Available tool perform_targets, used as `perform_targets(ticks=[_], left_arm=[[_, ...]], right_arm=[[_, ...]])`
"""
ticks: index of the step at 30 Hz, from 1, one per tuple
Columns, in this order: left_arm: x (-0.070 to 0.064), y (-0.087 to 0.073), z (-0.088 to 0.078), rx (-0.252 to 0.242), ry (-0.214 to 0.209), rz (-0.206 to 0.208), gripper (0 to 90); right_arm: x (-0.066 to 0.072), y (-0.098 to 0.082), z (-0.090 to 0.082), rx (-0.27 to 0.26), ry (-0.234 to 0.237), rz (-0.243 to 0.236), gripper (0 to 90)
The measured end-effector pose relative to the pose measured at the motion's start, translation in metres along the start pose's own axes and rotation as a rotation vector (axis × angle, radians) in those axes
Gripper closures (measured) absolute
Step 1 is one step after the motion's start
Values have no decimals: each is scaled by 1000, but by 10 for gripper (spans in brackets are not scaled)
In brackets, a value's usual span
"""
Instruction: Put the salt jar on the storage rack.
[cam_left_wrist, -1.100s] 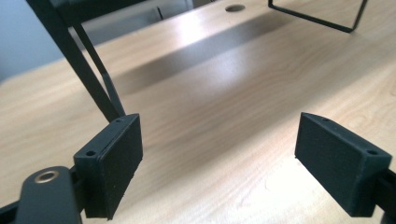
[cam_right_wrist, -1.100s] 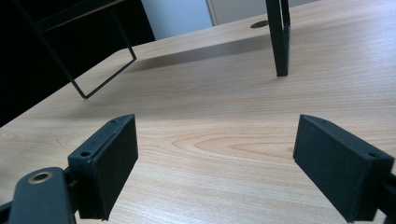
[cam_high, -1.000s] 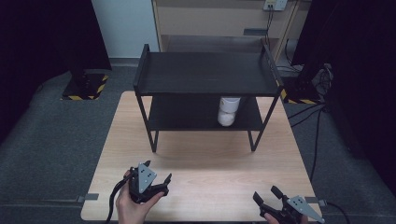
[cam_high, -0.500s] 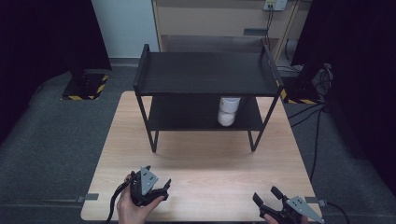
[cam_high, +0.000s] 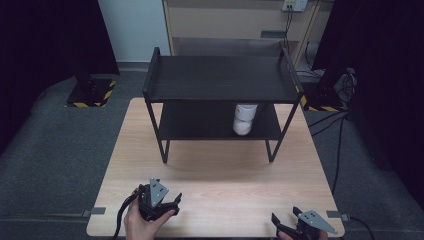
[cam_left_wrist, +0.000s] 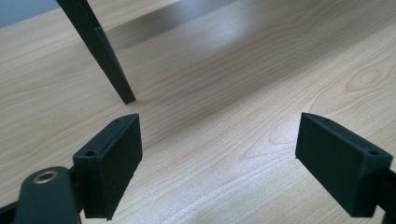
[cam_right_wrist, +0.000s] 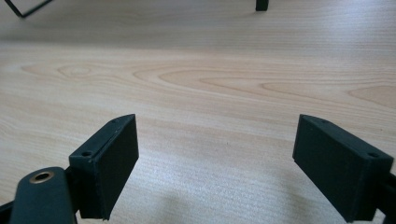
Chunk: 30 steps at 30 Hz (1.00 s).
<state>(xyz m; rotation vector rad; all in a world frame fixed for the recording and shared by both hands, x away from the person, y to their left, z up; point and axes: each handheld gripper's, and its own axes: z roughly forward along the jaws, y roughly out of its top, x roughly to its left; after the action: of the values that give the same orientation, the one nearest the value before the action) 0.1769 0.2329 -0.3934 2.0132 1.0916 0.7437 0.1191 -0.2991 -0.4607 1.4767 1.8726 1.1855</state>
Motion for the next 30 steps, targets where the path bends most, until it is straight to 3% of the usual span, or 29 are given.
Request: perform_targets(ticks=[30], left_arm=[[0, 0, 2, 7, 4, 0, 138]], right_arm=[[-1, -1, 1, -5, 3, 5, 146]])
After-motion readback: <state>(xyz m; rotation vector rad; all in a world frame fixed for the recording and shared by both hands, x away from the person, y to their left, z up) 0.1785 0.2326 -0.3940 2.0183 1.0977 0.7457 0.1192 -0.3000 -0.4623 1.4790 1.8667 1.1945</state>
